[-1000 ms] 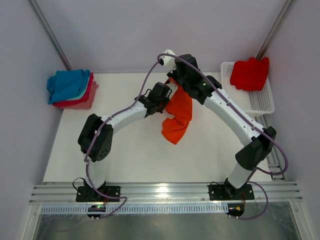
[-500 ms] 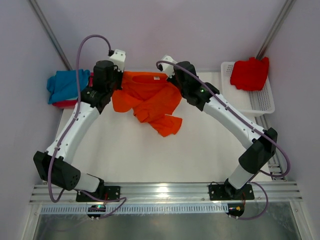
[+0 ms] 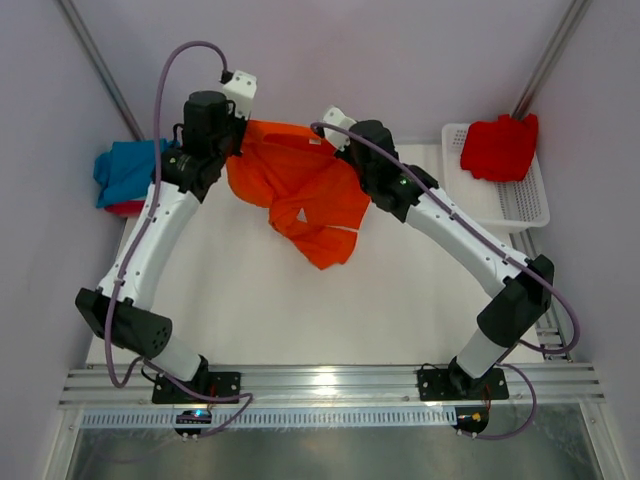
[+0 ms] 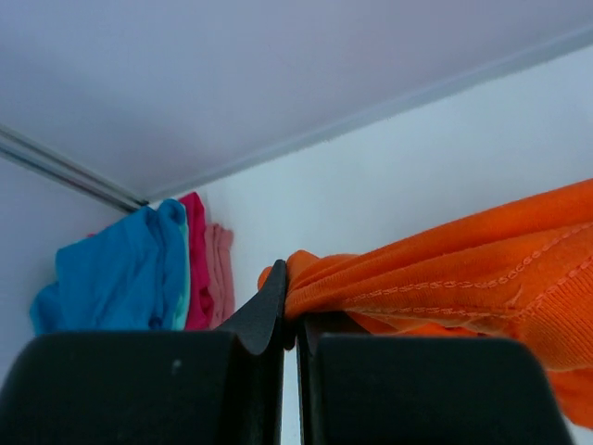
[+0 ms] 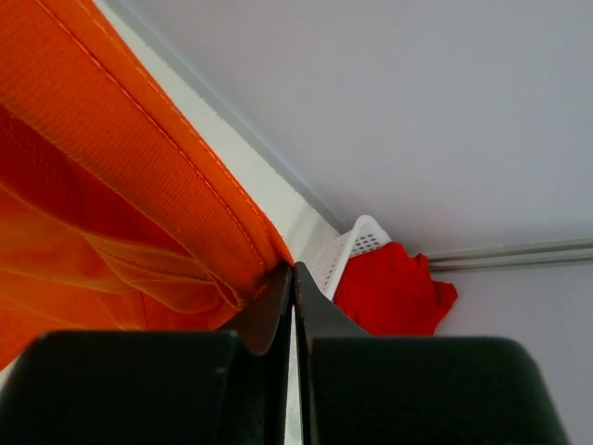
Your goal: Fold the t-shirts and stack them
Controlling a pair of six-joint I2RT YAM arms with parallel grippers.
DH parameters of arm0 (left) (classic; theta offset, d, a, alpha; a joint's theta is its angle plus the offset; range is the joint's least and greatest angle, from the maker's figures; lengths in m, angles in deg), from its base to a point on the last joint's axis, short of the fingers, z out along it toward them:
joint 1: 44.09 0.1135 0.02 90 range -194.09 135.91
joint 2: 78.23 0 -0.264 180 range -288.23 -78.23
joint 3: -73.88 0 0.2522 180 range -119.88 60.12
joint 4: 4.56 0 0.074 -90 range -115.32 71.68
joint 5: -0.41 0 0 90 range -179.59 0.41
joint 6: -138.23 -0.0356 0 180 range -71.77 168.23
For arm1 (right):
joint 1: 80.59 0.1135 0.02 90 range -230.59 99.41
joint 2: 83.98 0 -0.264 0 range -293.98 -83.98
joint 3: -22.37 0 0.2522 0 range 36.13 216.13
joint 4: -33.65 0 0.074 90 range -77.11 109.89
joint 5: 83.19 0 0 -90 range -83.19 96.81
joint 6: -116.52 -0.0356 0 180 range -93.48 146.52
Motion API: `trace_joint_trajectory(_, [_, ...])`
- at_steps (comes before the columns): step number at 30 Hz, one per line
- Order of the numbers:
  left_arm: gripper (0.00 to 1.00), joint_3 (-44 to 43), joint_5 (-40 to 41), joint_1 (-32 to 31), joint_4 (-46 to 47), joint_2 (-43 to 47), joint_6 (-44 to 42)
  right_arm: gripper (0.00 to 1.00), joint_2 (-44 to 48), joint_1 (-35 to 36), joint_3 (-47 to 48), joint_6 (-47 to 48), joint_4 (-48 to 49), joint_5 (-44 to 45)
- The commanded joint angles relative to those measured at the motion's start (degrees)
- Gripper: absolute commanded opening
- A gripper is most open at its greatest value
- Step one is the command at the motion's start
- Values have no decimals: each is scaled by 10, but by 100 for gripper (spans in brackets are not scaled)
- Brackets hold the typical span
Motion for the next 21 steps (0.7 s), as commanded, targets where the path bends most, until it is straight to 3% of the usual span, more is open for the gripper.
trace_joint_trajectory(1, [0, -84, 63, 20, 12, 11, -18, 3, 13, -10, 92, 43, 36, 86])
trace_joint_trajectory(7, [0, -112, 80, 20, 11, 42, 14, 3, 18, -10, 147, 47, 31, 102])
trace_joint_trajectory(21, [0, -237, 123, 21, -46, 141, -9, 3, 94, 12, 309, 46, -61, 98])
